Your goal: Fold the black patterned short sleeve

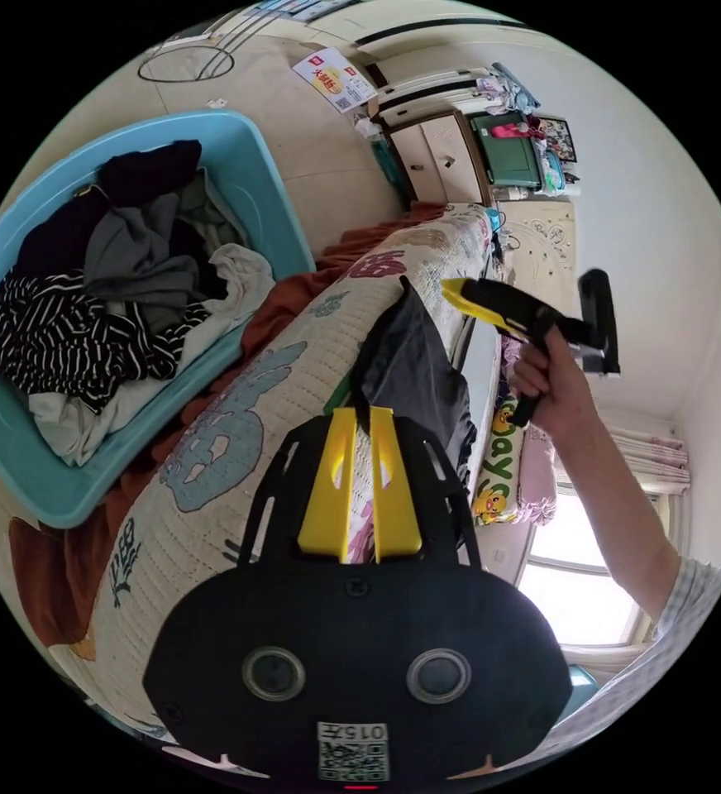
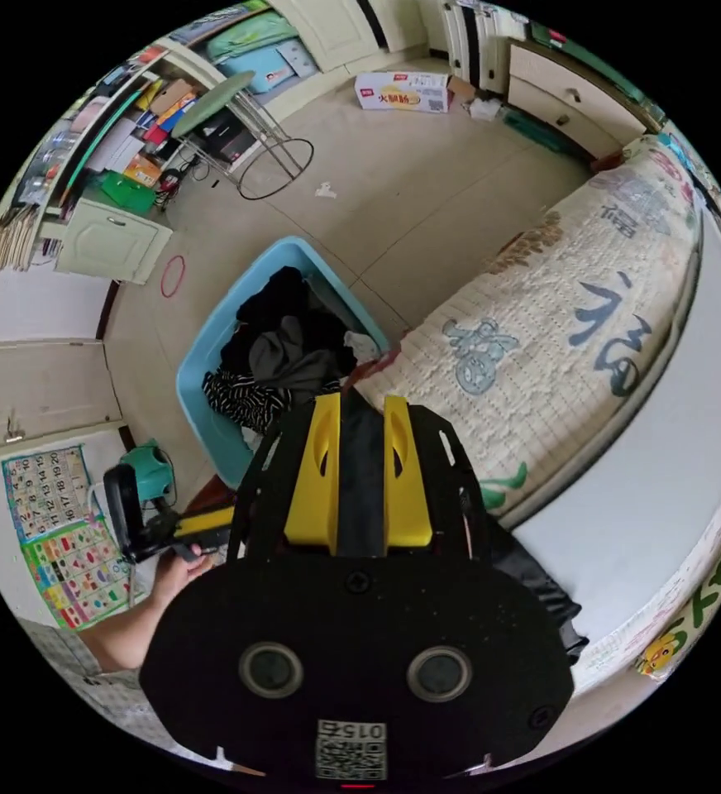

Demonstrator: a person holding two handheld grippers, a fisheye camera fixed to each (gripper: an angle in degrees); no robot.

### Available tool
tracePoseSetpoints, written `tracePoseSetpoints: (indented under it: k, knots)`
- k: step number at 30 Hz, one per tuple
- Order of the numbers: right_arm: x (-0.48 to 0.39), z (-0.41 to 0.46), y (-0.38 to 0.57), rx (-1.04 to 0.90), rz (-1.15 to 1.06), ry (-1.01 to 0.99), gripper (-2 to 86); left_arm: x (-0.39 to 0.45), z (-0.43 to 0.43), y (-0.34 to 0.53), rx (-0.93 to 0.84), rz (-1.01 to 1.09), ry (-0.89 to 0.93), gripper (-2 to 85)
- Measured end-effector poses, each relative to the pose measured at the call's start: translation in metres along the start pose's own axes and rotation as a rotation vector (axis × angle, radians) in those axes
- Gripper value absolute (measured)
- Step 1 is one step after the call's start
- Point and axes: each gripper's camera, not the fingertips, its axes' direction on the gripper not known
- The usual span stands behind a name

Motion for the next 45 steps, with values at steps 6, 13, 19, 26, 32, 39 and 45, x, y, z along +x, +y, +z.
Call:
tracePoseSetpoints:
  k: [6, 13, 19, 26, 32, 39, 45]
  knots:
    - [-0.037, 0.024, -0.042, -0.23, -0.128, 0.231, 7.7, -0.01, -0.006, -0.007, -0.022, -0.002, 0.025, 0.4]
    - [-0.049, 0.012, -0.034, -0.253, -0.187, 0.253, 0.6, -0.017, -0.009, -0.007, -0.022, -0.017, 0.053, 0.0]
    - [-0.024, -0.04, 0.014, -0.061, -0.162, 0.196, -0.6, 0.001, -0.019, -0.003, 0.014, 0.045, 0.077, -0.2]
    - [0.057, -0.131, 0.18, 0.16, -0.087, 0.077, -0.7, 0.056, -0.031, 0.02, 0.015, 0.259, 0.182, -0.2]
    - [0.143, -0.096, 0.356, 0.173, 0.177, -0.02, -0.6, 0.124, 0.013, 0.075, -0.194, 0.495, 0.159, -0.2]
    - [0.195, 0.042, 0.471, 0.156, 0.351, -0.037, -0.5, 0.144, 0.099, 0.142, -0.436, 0.59, -0.049, 0.1]
    - [0.215, 0.141, 0.493, 0.129, 0.456, -0.08, -0.4, 0.156, 0.127, 0.169, -0.527, 0.631, -0.187, 0.4]
